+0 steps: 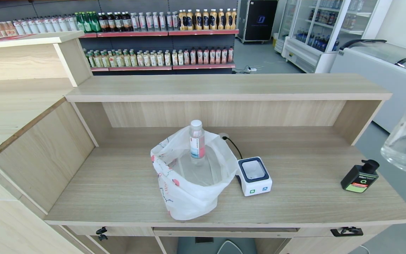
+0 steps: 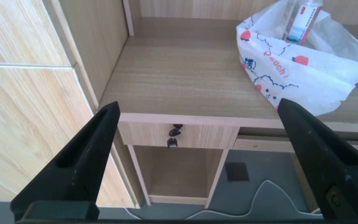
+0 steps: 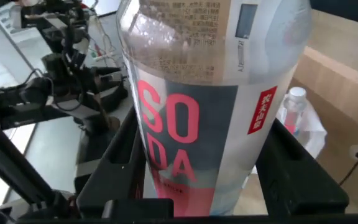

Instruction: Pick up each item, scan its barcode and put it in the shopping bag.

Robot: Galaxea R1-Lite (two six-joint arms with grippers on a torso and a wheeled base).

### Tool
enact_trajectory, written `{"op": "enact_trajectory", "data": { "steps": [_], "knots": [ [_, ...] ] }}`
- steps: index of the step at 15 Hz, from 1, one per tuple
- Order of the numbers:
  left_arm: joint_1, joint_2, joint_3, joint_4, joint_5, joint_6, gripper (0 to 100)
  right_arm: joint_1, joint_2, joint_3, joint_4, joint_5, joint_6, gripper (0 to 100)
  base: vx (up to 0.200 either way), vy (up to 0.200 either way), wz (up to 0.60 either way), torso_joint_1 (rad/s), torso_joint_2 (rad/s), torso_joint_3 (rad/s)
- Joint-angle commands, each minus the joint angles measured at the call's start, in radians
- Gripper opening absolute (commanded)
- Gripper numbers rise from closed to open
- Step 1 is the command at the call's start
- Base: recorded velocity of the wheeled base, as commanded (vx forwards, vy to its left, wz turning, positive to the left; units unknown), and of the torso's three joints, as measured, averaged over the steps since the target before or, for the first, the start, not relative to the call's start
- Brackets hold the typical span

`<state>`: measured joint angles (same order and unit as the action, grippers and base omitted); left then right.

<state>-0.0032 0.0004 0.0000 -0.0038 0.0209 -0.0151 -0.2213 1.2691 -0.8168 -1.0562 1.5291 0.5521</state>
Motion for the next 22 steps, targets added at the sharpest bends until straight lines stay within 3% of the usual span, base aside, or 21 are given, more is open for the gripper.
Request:
{"op": "enact_trajectory", "data": {
  "steps": [1, 4, 6, 7, 8, 9, 12, 14, 15, 18, 22],
  "knots": [
    [0.000, 0.000, 0.000, -0.001, 0.001, 0.000, 100, -0.095, 0.147, -0.002, 0.053, -0.001, -0.198, 0, 0.000, 0.000, 0.00, 0.000, 0.00, 0.000],
    [0.000, 0.000, 0.000, -0.001, 0.001, 0.000, 100, -0.128, 0.226, -0.074, 0.392, -0.015, -0.719, 0, 0.000, 0.000, 0.00, 0.000, 0.00, 0.000],
    [0.000, 0.000, 0.000, -0.001, 0.001, 0.000, 100, -0.182, 0.230, -0.107, 0.762, -0.070, -1.029, 0, 0.000, 0.000, 0.00, 0.000, 0.00, 0.000],
    [0.000, 0.000, 0.000, -0.001, 0.001, 0.000, 100, -0.191, 0.219, -0.151, 0.941, -0.118, -1.087, 0, 0.000, 0.000, 0.00, 0.000, 0.00, 0.000],
    [0.000, 0.000, 0.000, -0.001, 0.001, 0.000, 100, -0.194, 0.208, -0.173, 1.018, -0.133, -1.083, 0, 0.000, 0.000, 0.00, 0.000, 0.00, 0.000],
    [0.000, 0.000, 0.000, -0.001, 0.001, 0.000, 100, -0.194, 0.165, -0.183, 1.119, -0.222, -1.060, 0, 0.000, 0.000, 0.00, 0.000, 0.00, 0.000],
    [0.000, 0.000, 0.000, -0.001, 0.001, 0.000, 100, -0.176, 0.099, -0.179, 1.119, -0.425, -0.836, 0, 0.000, 0.000, 0.00, 0.000, 0.00, 0.000],
    [0.000, 0.000, 0.000, -0.001, 0.001, 0.000, 100, -0.101, 0.084, -0.205, 1.084, -0.731, -0.590, 0, 0.000, 0.000, 0.00, 0.000, 0.00, 0.000],
    [0.000, 0.000, 0.000, -0.001, 0.001, 0.000, 100, -0.075, 0.085, -0.216, 1.081, -0.807, -0.561, 0, 0.000, 0.000, 0.00, 0.000, 0.00, 0.000],
    [0.000, 0.000, 0.000, -0.001, 0.001, 0.000, 100, -0.052, 0.101, -0.219, 1.125, -0.900, -0.684, 0, 0.000, 0.000, 0.00, 0.000, 0.00, 0.000],
    [0.000, 0.000, 0.000, -0.001, 0.001, 0.000, 100, -0.052, 0.088, -0.216, 1.180, -0.986, -0.710, 0, 0.000, 0.000, 0.00, 0.000, 0.00, 0.000]
  ]
}}
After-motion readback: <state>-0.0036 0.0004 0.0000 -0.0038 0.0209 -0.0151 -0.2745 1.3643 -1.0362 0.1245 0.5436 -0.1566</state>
